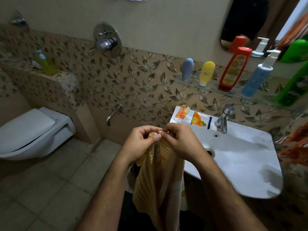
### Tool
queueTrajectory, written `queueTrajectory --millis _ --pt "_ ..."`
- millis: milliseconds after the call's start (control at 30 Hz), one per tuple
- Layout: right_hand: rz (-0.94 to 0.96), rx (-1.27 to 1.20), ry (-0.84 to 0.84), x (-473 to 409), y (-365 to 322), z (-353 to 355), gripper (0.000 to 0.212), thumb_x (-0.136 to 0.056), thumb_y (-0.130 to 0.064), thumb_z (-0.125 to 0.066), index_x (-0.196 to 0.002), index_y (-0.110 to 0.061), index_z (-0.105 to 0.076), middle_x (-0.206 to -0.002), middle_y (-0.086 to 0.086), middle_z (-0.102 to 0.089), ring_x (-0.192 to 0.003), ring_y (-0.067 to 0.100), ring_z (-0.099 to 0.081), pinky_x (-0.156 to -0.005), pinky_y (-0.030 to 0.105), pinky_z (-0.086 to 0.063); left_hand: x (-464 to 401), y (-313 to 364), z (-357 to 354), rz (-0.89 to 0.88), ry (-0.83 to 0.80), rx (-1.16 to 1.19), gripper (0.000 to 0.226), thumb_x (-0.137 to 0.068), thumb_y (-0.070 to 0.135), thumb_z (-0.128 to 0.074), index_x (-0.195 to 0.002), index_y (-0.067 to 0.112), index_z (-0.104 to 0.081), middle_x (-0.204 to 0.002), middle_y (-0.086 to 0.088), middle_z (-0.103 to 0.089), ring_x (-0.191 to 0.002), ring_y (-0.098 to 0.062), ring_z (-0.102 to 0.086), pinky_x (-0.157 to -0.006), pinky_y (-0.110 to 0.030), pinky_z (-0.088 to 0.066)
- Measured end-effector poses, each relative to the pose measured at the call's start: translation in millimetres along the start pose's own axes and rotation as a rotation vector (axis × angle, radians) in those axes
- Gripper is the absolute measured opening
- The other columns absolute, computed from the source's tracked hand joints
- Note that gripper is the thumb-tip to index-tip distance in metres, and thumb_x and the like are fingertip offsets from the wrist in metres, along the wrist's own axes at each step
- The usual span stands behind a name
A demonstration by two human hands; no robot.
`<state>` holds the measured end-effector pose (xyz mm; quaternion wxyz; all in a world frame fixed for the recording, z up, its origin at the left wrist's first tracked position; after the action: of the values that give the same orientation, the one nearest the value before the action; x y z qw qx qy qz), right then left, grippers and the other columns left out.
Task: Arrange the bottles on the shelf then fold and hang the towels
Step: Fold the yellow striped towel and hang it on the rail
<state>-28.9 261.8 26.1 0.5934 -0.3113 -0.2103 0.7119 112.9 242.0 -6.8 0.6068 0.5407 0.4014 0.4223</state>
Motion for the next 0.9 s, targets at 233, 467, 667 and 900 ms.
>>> queueTrajectory --millis 233,467,667,900 --pt "-0.178 0.035 -0.131 2.2 12.1 7.1 0.020 -0.093 -0.033 -0.062 -0.088 -0.016 -0.072 -0.076 -0.003 -0.068 -0.072 0.012 -0.062 -0.064 0.031 -0.048 -21.3 -2.3 14.8 0.025 0.225 -0.211 0.012 -0.082 0.012 -0.075 -0.077 0.023 -0.075 -0.072 0.006 -0.073 -0.067 -0.002 -0.065 -0.062 -0.015 -0.050" --pt "-0.174 0.053 -0.085 8.9 10.3 54.1 0.015 -0.092 -0.030 -0.064 -0.081 -0.022 -0.070 -0.075 -0.005 -0.068 -0.071 0.009 -0.062 -0.063 0.028 -0.049 -30.3 1.5 24.3 0.053 0.313 -0.183 0.014 -0.084 0.010 -0.073 -0.081 0.024 -0.073 -0.078 0.003 -0.073 -0.074 -0.007 -0.069 -0.067 -0.019 -0.053" --pt "-0.136 -0.017 0.176 -4.0 5.9 52.6 0.015 -0.090 -0.020 -0.064 -0.075 -0.019 -0.067 -0.059 -0.008 -0.056 -0.058 0.008 -0.050 -0.057 0.028 -0.040 -20.3 11.0 6.8 0.062 0.087 -0.013 0.039 -0.084 0.008 -0.073 -0.118 0.027 -0.068 -0.096 -0.004 -0.075 -0.091 -0.017 -0.072 -0.081 -0.032 -0.058" --pt "-0.061 -0.093 -0.001 -6.9 5.9 23.9 0.009 -0.091 -0.021 -0.064 -0.084 -0.018 -0.070 -0.063 -0.010 -0.059 -0.057 0.000 -0.052 -0.056 0.019 -0.041 -15.8 18.9 -18.4 -0.006 -0.146 0.136 0.039 -0.089 -0.001 -0.064 -0.124 0.016 -0.065 -0.105 -0.006 -0.074 -0.095 -0.014 -0.069 -0.080 -0.023 -0.055"
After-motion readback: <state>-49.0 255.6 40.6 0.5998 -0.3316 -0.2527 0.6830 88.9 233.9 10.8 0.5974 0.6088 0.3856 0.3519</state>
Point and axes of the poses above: each hand's wrist, its own x-axis away from the middle knuckle, its own z-axis out of the back of the hand, y = z × x, the point moved 6 cm from there along -x, towards the middle knuckle
